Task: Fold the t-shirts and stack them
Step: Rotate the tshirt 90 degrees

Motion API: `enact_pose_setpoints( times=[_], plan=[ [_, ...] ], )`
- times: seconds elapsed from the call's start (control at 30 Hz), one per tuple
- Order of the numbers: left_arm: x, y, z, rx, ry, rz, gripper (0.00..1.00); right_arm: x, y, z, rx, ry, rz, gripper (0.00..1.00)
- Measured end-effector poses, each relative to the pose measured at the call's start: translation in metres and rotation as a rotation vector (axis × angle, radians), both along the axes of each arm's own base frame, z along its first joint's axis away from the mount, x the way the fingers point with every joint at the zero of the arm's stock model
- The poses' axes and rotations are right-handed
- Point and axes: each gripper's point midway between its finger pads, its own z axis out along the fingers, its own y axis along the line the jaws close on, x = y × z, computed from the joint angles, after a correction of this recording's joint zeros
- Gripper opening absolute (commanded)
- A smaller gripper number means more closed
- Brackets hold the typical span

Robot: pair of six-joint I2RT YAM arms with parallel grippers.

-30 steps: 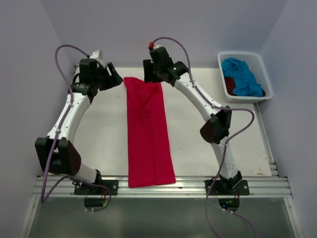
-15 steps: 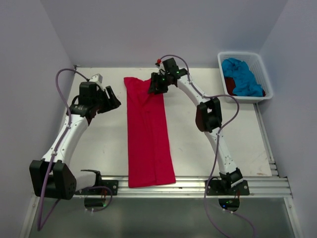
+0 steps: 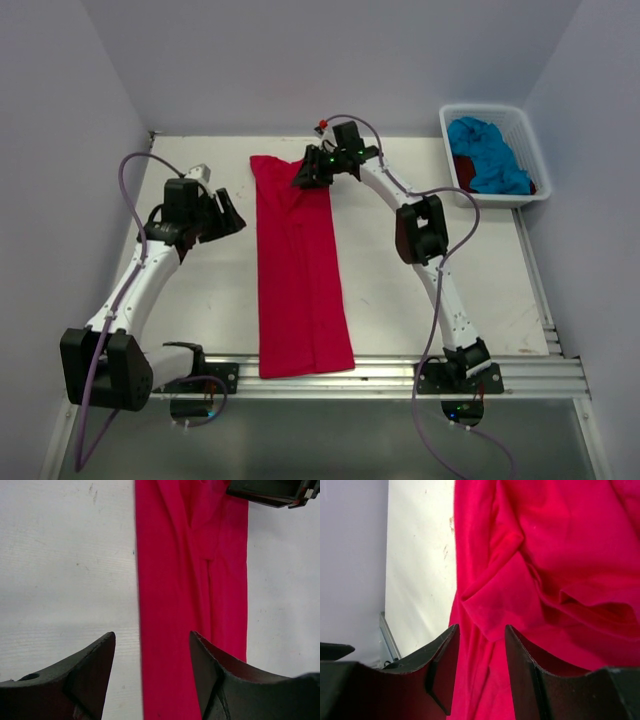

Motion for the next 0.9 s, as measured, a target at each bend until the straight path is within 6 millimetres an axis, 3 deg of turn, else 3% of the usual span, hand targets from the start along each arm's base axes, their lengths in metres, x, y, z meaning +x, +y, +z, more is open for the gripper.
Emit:
enact_pose_setpoints(
  times=[0.23,0.33,0.43,0.53,0.6,0.8,0.9],
  plan=[
    [-0.008,0.000,-0.010,-0.003,0.022,-0.005,0.64,-0.002,0.002,-0.038,0.003,0.073,0.002,0.47],
    [-0.010,0.000,-0.013,-0.002,0.029,-0.005,0.63,-0.003,0.004,-0.044,0.009,0.087,0.002,0.45],
    [-0.010,0.000,-0.012,-0.003,0.025,-0.005,0.63,-0.002,0.006,-0.040,0.028,0.082,0.003,0.34],
    [-0.010,0.000,-0.010,-0.003,0.021,-0.005,0.63,0.000,0.009,-0.038,0.048,0.075,0.005,0.10],
    [-0.010,0.000,-0.011,-0.003,0.021,-0.005,0.63,0.000,0.012,-0.038,0.057,0.079,0.004,0.02],
    [-0.015,0.000,-0.019,-0.001,0.041,-0.005,0.61,-0.002,0.014,-0.041,0.061,0.081,0.009,0.00],
    [-0.016,0.000,-0.021,-0.002,0.044,-0.007,0.60,-0.011,0.011,-0.055,0.040,0.101,0.020,0.00]
  ],
)
